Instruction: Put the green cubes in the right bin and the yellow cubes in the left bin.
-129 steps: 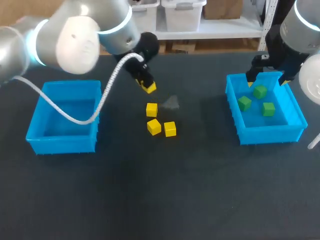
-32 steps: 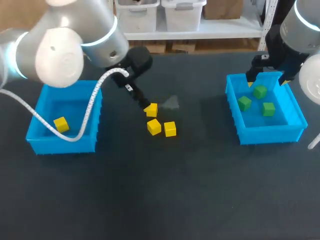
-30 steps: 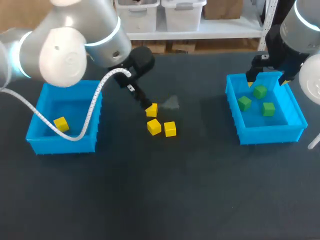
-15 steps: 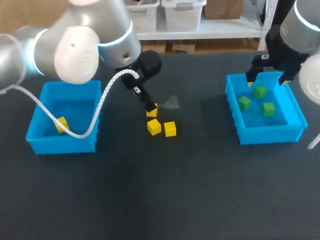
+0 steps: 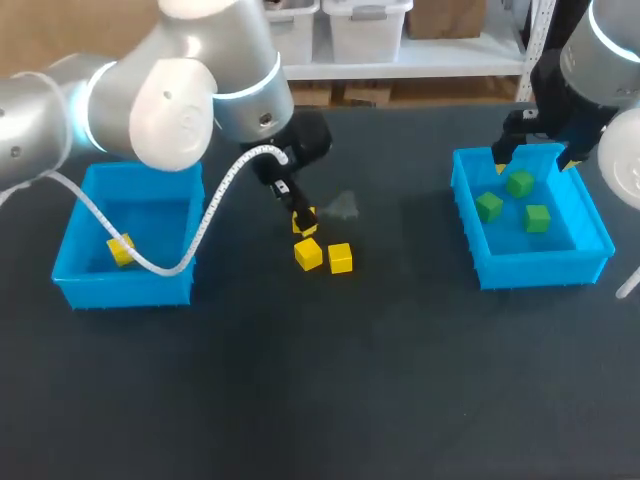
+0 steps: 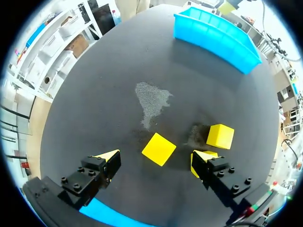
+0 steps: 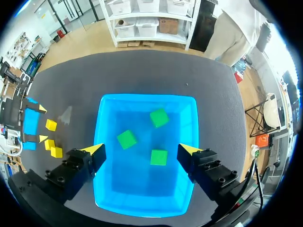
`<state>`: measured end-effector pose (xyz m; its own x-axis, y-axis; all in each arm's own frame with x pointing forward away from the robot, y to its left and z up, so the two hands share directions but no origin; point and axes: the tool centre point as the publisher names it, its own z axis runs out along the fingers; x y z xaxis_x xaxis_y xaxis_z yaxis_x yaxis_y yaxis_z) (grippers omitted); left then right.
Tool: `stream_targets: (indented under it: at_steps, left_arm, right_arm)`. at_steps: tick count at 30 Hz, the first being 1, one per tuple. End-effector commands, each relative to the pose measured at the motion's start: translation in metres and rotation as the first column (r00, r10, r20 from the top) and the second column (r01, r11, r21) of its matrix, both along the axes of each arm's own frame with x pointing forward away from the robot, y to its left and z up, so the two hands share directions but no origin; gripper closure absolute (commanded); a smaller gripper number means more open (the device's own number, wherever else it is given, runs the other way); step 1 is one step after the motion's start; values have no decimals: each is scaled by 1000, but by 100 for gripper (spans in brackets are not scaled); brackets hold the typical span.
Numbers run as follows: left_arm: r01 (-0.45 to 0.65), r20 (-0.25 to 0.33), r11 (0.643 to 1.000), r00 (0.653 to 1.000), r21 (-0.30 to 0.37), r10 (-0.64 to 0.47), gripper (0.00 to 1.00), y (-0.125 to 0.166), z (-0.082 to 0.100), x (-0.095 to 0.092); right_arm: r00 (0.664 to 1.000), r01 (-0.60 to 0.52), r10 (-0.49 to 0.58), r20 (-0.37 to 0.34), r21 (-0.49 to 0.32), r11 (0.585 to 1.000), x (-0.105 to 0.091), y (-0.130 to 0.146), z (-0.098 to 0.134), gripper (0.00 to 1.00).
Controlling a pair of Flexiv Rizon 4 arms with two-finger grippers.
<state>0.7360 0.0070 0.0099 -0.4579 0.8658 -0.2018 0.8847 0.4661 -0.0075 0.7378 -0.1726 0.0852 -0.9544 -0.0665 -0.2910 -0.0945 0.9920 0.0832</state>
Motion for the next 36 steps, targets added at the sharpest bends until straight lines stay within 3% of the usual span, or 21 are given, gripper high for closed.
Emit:
stream_targets:
  at_steps: [1, 10, 11, 12, 13, 27, 36]
  left_arm:
    - [1, -12, 1000, 1000, 11, -1, 0, -5, -6, 7]
    - [-1, -23, 1000, 1000, 20, 2, 0, -16, -16, 12]
    - [-2, -24, 1000, 1000, 20, 2, 30, -17, -17, 11]
    - [-3, -24, 1000, 1000, 20, 3, 74, -18, -18, 11]
    - [-4, -23, 1000, 1000, 19, 5, 100, -18, -18, 11]
    - [-33, -17, 999, 999, 27, 33, 100, -4, -16, 10]
    - [-77, 3, 997, 997, -6, 77, 100, 12, 3, 9]
  right_arm:
    - [1000, 1, -1, 4, 0, 1000, -2, 0, 0, 0]
    - [1000, 1, -1, 4, 0, 1000, -2, 0, 0, 0]
    - [1000, 1, -1, 4, 0, 1000, -2, 0, 0, 0]
    - [1000, 1, -1, 4, 0, 1000, -2, 0, 0, 0]
    - [1000, 1, -1, 4, 0, 1000, -2, 0, 0, 0]
    - [1000, 1, -1, 4, 0, 1000, -2, 0, 0, 0]
    - [1000, 1, -1, 4, 0, 1000, -2, 0, 0, 0]
